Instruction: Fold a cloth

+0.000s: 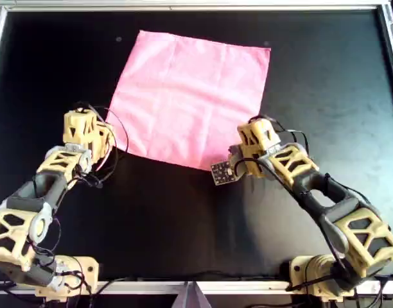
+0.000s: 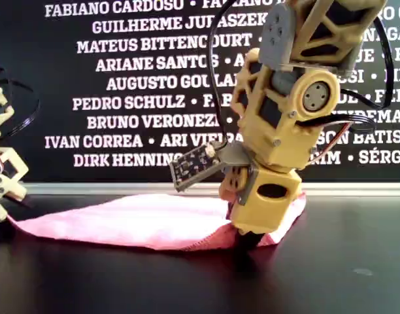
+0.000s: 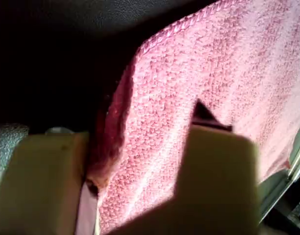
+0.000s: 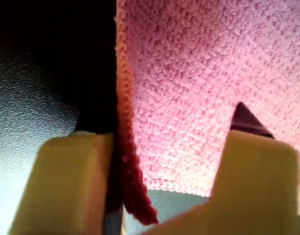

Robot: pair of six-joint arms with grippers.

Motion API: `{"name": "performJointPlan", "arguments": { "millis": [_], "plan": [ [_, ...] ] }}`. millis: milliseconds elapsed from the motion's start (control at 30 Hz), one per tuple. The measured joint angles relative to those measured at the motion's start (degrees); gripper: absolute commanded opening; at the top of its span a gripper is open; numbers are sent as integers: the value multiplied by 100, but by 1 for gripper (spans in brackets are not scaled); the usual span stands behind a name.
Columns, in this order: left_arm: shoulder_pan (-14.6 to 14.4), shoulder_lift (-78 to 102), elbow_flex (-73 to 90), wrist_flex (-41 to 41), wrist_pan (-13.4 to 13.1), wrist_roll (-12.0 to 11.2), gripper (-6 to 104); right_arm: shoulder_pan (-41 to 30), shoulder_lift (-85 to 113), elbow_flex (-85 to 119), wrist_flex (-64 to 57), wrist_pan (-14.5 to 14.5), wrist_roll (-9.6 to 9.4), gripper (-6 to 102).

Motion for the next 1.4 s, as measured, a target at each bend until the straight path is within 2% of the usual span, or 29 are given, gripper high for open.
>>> {"name": "performJointPlan", "arguments": {
  "millis": [133, 233, 333, 433, 800, 933, 1067, 1133, 1400],
  "plan": [
    [0, -9, -18, -9, 62, 62, 23, -26, 0, 0, 0, -18, 0, 34],
    [0, -9, -18, -9, 70, 79, 11, -26, 0, 0, 0, -18, 0, 19],
    [-9, -9, -18, -9, 70, 88, 1, -26, 0, 0, 0, -18, 9, 6],
    [-9, -9, -18, -9, 70, 53, -2, -44, -9, 0, 0, -26, 9, -2],
    [-35, 9, 26, -9, 70, 44, -2, -44, 9, 0, 0, -9, -35, -2],
    [-404, 334, 378, -9, 70, 53, -2, -149, 53, 9, 0, -9, -97, -2],
    [-914, 1134, 1134, 9, 70, 79, -2, -650, 53, 9, 0, -9, -62, -2],
    [-1055, 1529, 1494, 70, 70, 79, -2, -932, 53, 9, 0, -18, -62, -2],
    [-1134, 2479, 2452, 88, 123, 79, -2, -1151, 141, 255, -9, -18, -105, -2]
  ]
}}
